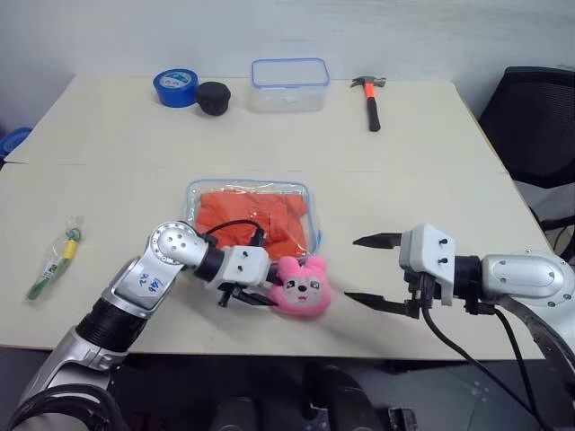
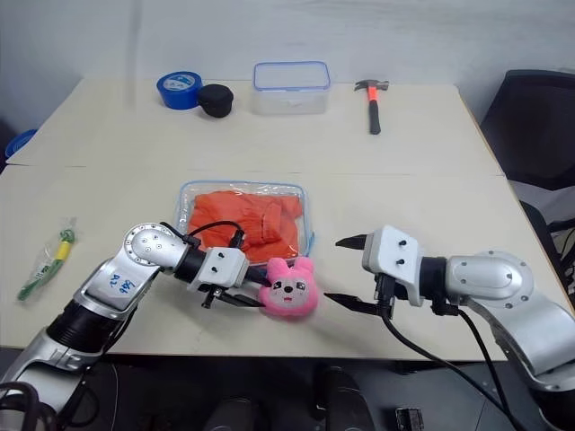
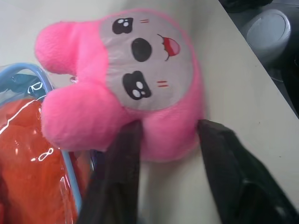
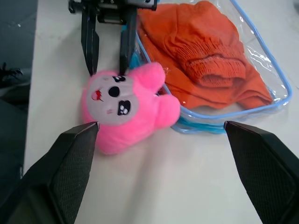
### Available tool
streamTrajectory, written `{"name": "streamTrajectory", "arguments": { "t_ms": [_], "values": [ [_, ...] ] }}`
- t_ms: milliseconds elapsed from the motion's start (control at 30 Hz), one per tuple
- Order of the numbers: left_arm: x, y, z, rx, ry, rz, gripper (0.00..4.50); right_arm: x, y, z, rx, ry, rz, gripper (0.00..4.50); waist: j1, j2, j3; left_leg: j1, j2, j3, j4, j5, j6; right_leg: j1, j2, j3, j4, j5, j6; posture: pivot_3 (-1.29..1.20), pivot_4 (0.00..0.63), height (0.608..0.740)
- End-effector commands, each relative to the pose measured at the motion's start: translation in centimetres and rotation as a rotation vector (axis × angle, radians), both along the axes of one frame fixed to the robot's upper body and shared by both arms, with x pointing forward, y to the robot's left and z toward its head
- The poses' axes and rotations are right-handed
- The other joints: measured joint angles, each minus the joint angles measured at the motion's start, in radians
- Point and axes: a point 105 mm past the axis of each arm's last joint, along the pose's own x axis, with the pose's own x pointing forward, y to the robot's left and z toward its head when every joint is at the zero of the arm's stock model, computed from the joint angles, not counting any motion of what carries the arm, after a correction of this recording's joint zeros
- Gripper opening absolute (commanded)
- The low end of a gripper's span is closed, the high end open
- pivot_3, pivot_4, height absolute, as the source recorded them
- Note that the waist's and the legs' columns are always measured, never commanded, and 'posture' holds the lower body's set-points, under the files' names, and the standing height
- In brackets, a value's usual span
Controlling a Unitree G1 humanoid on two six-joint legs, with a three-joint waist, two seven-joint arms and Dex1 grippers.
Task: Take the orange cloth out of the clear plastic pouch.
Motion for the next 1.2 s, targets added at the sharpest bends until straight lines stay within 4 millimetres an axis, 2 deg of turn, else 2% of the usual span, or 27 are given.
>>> {"name": "streamTrajectory", "arguments": {
  "t_ms": [33, 67, 233, 300, 500, 633, 800, 933, 1200],
  "values": [
    [-0.6, 0.3, 0.5, -0.017, 0.008, -0.022, 0.36, 0.8, -0.1, 0.4, -0.039, -0.098, 0.009, 4.50, -0.002, 0.000, 0.000, 0.000, 0.000, 0.000, 0.000, 0.000, 0.000, 0.000, 0.000, 0.000, 0.000, 0.000, 0.000, 0.00, 0.150, 0.740],
    [-0.8, 0.6, 0.6, -0.016, 0.015, -0.023, 0.04, 1.0, 0.0, 0.3, -0.049, -0.117, 0.014, 4.50, -0.003, 0.000, 0.000, 0.000, 0.000, 0.000, 0.000, 0.000, 0.000, 0.000, 0.000, 0.000, 0.000, 0.000, 0.000, 0.00, 0.150, 0.740],
    [-1.4, 2.8, 1.7, -0.002, 0.039, 0.041, 0.04, 2.9, 0.9, -0.3, -0.111, -0.267, 0.056, 4.50, -0.018, 0.000, 0.000, 0.000, 0.001, 0.000, 0.000, 0.000, 0.000, -0.001, 0.000, 0.000, 0.000, 0.000, 0.000, 0.00, 0.150, 0.740],
    [-1.8, 3.7, 2.4, -0.009, 0.048, 0.056, 0.04, 3.8, 1.9, -0.8, -0.143, -0.343, 0.099, 4.50, -0.024, 0.000, 0.000, 0.000, 0.001, 0.000, 0.000, 0.000, -0.001, -0.001, 0.000, 0.000, 0.000, 0.000, 0.000, 0.00, 0.150, 0.740],
    [-2.2, 4.3, 3.0, -0.004, 0.041, 0.078, 0.04, 5.3, 4.6, -1.9, -0.145, -0.443, 0.190, 4.50, -0.026, 0.000, 0.000, 0.000, 0.001, 0.003, 0.000, 0.001, -0.001, -0.001, 0.000, 0.000, 0.004, -0.001, -0.001, 0.00, 0.150, 0.740],
    [-2.3, 4.1, 3.2, -0.010, 0.031, 0.090, 0.00, 6.6, 5.5, -2.3, -0.144, -0.481, 0.196, 3.57, -0.026, 0.000, 0.000, 0.000, 0.001, 0.003, 0.001, 0.001, -0.001, -0.001, -0.001, -0.001, 0.004, -0.001, -0.001, 0.00, 0.150, 0.740],
    [-2.4, 4.1, 3.4, -0.017, 0.027, 0.109, 0.00, 7.8, 5.7, -2.8, -0.151, -0.493, 0.191, 1.75, -0.027, 0.001, 0.000, 0.000, 0.002, 0.003, 0.001, 0.001, -0.001, -0.002, -0.001, -0.001, 0.004, -0.001, -0.001, 0.00, 0.150, 0.740],
    [-2.4, 4.1, 3.6, -0.026, 0.026, 0.126, 0.00, 7.7, 5.6, -3.8, -0.182, -0.483, 0.220, 0.46, -0.027, 0.001, 0.000, 0.000, 0.002, 0.003, 0.001, 0.001, -0.001, -0.002, -0.001, -0.001, 0.004, -0.001, -0.001, 0.00, 0.150, 0.740],
    [-2.4, 4.1, 3.6, -0.032, 0.027, 0.136, 0.00, 8.0, 5.7, -3.5, -0.195, -0.522, 0.228, 0.46, -0.027, 0.001, 0.000, 0.000, 0.003, 0.003, 0.001, 0.001, -0.001, -0.002, -0.001, 0.000, 0.005, -0.001, -0.001, 0.00, 0.150, 0.740]
  ]
}}
